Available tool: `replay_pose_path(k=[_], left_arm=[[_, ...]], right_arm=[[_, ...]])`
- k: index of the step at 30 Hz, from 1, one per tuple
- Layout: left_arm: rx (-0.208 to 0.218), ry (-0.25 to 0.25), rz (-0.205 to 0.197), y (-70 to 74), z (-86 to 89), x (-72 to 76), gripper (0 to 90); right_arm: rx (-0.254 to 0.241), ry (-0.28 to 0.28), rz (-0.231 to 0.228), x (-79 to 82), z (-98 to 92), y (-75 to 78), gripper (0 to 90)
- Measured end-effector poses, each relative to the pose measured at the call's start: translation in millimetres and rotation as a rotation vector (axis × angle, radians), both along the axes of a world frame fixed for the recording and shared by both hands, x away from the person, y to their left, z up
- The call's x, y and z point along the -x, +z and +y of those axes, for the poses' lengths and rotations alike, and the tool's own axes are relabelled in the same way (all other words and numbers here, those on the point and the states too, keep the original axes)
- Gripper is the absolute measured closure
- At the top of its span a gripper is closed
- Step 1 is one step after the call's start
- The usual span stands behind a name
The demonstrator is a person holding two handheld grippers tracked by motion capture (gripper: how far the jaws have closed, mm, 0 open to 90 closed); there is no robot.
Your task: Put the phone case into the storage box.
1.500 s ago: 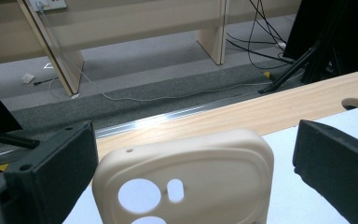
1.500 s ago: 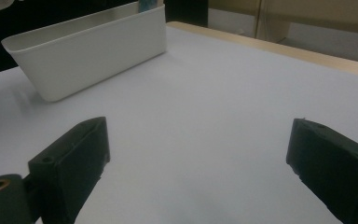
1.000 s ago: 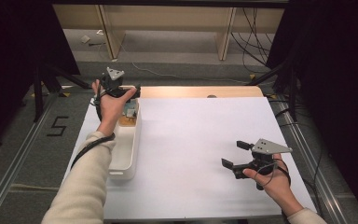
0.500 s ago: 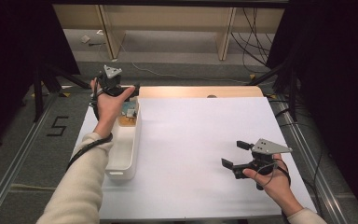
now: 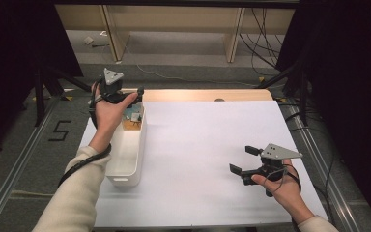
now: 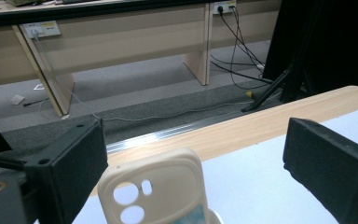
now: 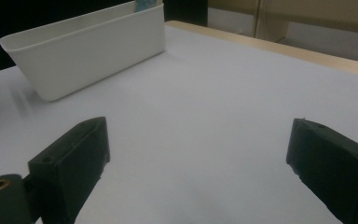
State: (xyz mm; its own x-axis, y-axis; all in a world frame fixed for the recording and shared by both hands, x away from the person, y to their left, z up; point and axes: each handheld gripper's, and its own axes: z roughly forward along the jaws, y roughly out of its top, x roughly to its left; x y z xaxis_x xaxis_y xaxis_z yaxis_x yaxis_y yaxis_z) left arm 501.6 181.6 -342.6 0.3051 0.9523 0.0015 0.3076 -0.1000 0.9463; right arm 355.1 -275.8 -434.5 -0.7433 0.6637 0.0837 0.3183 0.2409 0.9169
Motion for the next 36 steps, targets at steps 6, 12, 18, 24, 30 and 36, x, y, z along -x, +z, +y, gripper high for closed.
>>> replay_pose_path(k=[6, 12, 18, 24, 30, 36], left_arm=[[-0.009, -0.023, 0.000, -0.1, 0.9, 13.5, 6.3], [0.006, -0.046, 0.003, -2.5, 2.7, 24.4, 6.4], [0.003, -0.059, 0.003, -3.9, 4.9, 34.1, 6.7], [0.008, -0.078, -0.002, -4.6, 6.9, 44.0, 6.7], [0.008, -0.098, -0.011, -2.5, 7.2, 54.4, 7.1], [0.003, -0.112, -0.014, -3.1, 5.8, 62.9, 7.2]], right_arm=[[0.000, -0.004, -0.001, 0.3, 0.6, 0.1, 7.0], [0.000, -0.003, 0.000, 0.0, 0.2, 0.1, 7.0], [0.000, -0.004, -0.001, 0.1, 0.4, 0.0, 7.0], [0.000, -0.003, 0.000, 0.2, 0.3, 0.2, 7.0], [0.000, -0.004, 0.000, 0.2, 0.4, 0.3, 7.0], [0.000, -0.004, -0.002, 0.2, 0.8, 0.3, 7.0]])
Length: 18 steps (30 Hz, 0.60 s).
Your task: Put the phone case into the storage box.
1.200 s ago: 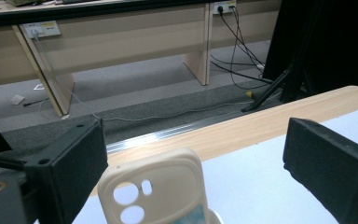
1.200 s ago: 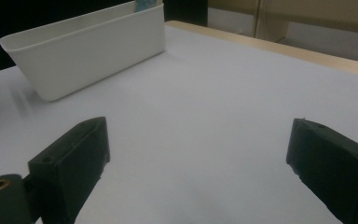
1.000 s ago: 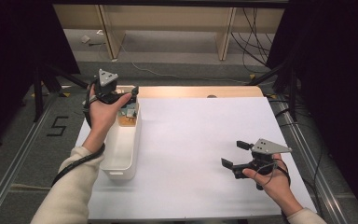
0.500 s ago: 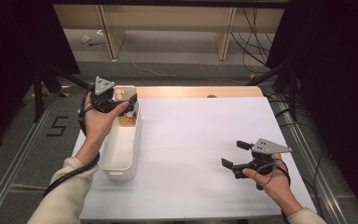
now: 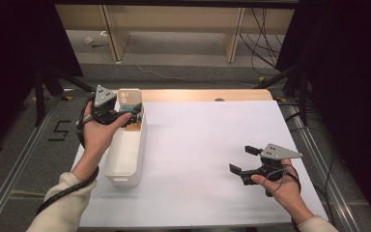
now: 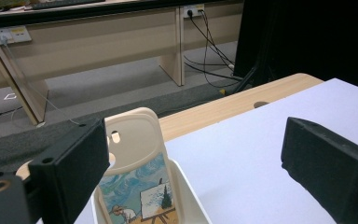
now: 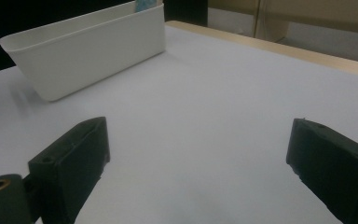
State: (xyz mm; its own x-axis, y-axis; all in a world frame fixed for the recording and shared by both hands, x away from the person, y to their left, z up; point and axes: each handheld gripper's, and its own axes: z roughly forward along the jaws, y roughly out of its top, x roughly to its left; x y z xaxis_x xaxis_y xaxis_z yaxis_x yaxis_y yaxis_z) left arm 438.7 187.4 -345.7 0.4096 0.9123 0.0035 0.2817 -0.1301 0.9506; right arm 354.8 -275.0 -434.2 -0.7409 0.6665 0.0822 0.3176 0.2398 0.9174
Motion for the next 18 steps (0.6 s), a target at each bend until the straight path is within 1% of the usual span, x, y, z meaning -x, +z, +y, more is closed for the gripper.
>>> replay_pose_path(k=[8, 13, 18], left_arm=[[0.001, -0.013, -0.001, -0.7, -1.4, 6.3, 7.2], [-0.006, -0.029, -0.002, -2.0, -4.0, 11.9, 7.2], [-0.001, -0.051, 0.003, -3.9, -5.5, 17.7, 7.2]], right_arm=[[0.001, 0.000, 0.001, 0.0, -0.3, 0.1, 7.0], [-0.001, 0.001, 0.001, 0.0, -0.4, 0.3, 7.0], [-0.001, 0.001, 0.001, 0.1, -0.4, 0.5, 7.0]])
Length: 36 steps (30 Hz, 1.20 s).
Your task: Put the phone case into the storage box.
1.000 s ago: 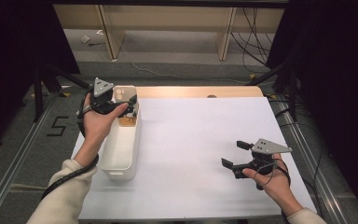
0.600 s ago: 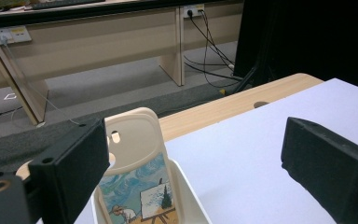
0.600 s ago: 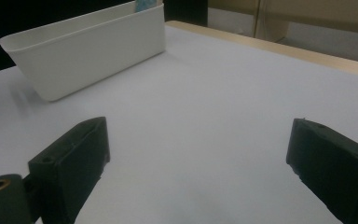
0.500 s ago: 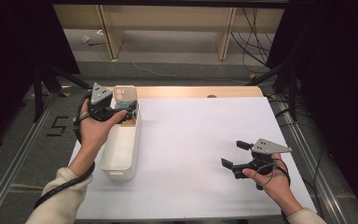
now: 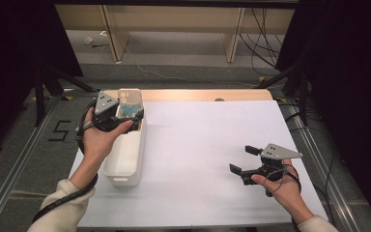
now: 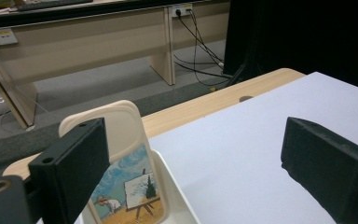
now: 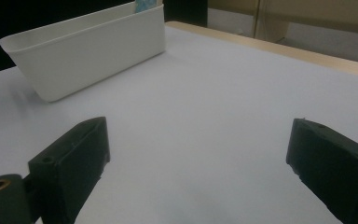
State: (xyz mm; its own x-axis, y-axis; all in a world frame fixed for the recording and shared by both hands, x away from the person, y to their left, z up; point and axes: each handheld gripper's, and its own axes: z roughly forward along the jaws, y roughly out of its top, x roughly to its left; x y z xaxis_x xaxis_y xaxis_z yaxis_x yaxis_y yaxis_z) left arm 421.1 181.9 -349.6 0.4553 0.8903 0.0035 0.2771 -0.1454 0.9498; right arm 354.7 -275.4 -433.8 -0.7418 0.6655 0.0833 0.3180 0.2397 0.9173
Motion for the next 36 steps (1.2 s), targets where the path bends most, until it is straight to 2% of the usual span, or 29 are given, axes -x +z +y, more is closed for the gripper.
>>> replay_pose_path(k=[8, 19, 36], left_arm=[[0.017, -0.027, 0.007, -6.3, 0.1, 11.4, 8.3], [0.014, -0.082, 0.012, -17.9, -4.2, 29.6, 8.2], [0.010, -0.132, 0.021, -29.7, -12.6, 54.0, 8.3]], right_arm=[[0.000, -0.003, 0.000, 0.1, -0.4, 0.4, 7.0], [0.001, -0.004, -0.002, 0.1, -0.2, 0.6, 7.0], [0.001, -0.003, -0.002, 0.2, -0.1, 0.7, 7.0]])
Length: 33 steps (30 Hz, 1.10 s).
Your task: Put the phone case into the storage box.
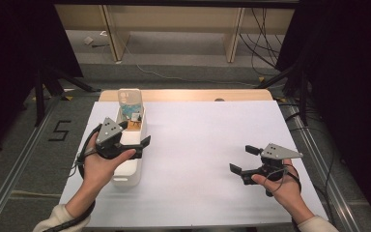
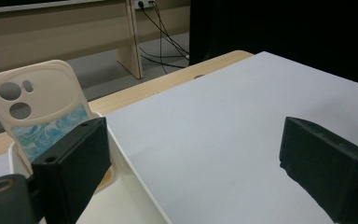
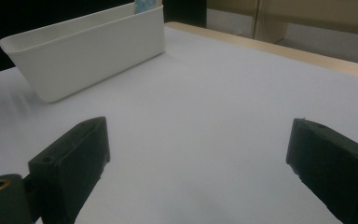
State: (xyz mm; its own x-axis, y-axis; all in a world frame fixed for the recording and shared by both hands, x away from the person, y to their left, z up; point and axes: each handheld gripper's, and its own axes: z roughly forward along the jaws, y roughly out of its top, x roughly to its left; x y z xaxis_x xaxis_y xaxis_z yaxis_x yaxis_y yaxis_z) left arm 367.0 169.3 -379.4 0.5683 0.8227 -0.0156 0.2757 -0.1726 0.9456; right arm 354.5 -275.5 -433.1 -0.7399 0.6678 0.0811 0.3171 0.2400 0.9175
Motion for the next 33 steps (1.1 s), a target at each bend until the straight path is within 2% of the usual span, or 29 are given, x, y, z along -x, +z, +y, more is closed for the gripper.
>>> replay_pose_path(k=[20, 24, 33], left_arm=[[0.011, -0.078, -0.017, -13.4, -5.2, 22.2, 8.7], [-0.014, -0.093, -0.035, -17.4, -4.9, 25.8, 8.8], [0.000, -0.110, -0.023, -26.0, -4.7, 31.9, 8.7]], right_arm=[[-0.001, 0.003, 0.000, 0.1, 0.3, 0.0, 7.1], [-0.001, 0.004, -0.001, 0.3, 0.4, 0.2, 7.1], [0.001, 0.003, 0.003, 0.3, 0.4, -0.1, 7.1]])
